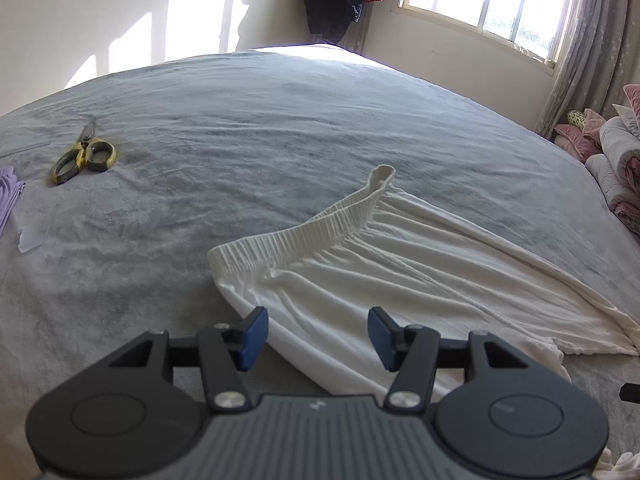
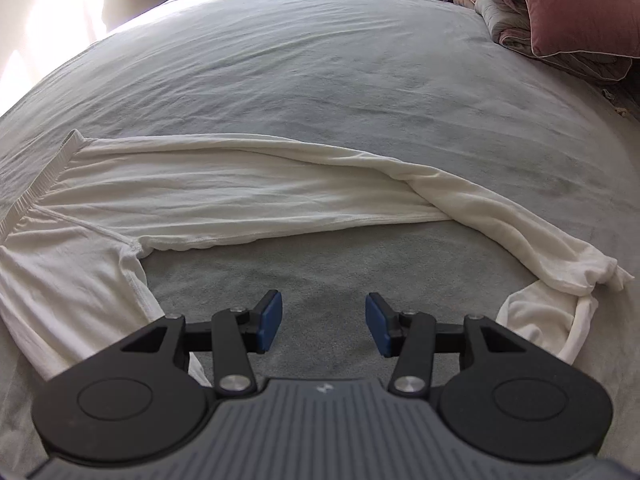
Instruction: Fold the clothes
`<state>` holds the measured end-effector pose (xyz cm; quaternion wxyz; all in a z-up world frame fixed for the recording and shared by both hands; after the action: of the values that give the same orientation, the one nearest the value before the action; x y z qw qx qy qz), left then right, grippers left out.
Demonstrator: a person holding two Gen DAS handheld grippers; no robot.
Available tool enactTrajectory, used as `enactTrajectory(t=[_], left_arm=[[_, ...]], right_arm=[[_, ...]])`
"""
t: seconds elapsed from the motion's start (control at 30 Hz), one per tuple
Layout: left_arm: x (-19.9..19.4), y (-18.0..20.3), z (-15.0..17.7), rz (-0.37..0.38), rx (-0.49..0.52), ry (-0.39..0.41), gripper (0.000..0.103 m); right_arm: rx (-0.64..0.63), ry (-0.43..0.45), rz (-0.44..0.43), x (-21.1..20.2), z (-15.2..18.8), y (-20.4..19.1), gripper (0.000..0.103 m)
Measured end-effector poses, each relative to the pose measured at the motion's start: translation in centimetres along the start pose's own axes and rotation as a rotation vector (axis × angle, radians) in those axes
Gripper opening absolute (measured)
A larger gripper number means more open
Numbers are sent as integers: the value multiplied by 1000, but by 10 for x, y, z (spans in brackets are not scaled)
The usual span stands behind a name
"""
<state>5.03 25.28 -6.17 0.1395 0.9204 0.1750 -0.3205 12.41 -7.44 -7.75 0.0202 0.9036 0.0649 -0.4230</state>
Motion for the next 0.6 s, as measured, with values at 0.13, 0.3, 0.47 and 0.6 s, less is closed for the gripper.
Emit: enactTrajectory(t=[0.13, 0.3, 0.47, 0.6], left_arm=[[-2, 32, 10, 35, 67, -18, 56], [-7, 78, 30, 70, 188, -35, 57], [-16, 124, 48, 130, 298, -46, 57], [-26, 161, 68, 186, 401, -73, 58]], right_arm=[[24, -4, 17, -8, 11, 31, 51], [64, -5, 23, -20, 27, 68, 51], [98, 2, 29, -28, 42, 98, 51], [152, 20, -1, -33, 55, 119, 56]])
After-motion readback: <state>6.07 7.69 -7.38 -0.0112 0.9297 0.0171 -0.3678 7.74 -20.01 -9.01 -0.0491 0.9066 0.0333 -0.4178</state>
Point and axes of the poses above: each gripper's, at about its wrist camera, not at the fingertips, and x roughly the way its jaws point, y to its right, z to its underside, the point moved 8 cm from there along x, roughly the way its jaws point, and after that the axes turned 2 degrees about y, right-handed, at the moved point
